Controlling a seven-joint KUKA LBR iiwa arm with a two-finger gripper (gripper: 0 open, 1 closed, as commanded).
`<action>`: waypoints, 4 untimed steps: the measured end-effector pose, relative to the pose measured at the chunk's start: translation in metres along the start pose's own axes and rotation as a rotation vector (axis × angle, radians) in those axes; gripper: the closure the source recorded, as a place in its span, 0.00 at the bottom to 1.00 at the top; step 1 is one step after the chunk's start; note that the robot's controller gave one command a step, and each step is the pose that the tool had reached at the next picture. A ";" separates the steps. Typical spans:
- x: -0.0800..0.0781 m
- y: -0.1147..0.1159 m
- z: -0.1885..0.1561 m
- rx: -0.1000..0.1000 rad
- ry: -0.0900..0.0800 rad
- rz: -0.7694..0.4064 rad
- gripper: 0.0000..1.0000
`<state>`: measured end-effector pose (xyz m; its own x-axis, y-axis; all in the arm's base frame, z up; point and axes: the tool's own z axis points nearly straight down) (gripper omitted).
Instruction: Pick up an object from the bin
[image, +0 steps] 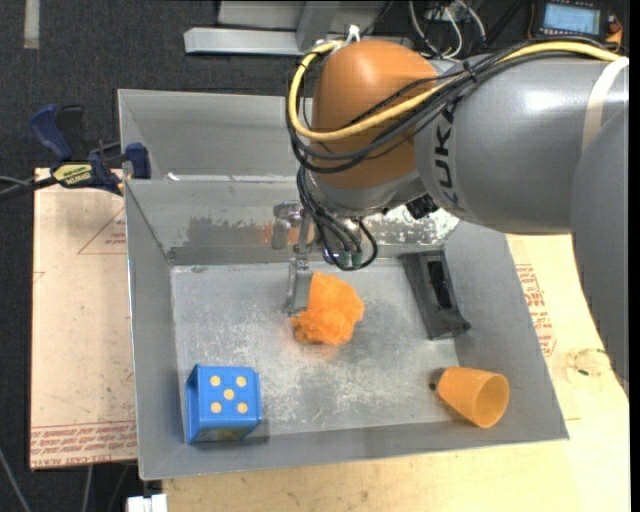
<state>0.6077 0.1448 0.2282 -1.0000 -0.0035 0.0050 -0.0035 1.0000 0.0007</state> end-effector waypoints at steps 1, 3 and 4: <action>-0.001 -0.001 -0.005 -0.001 -0.006 0.002 0.00; 0.012 -0.079 0.044 -0.001 -0.003 -0.176 0.00; 0.019 -0.093 0.083 0.001 -0.017 -0.113 0.00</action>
Offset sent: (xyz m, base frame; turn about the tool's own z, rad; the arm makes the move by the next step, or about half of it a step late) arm -0.0507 -0.1262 -0.1378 -0.2469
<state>0.5891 0.0515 0.1451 -0.9932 -0.1159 -0.0116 -0.1159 0.9933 -0.0004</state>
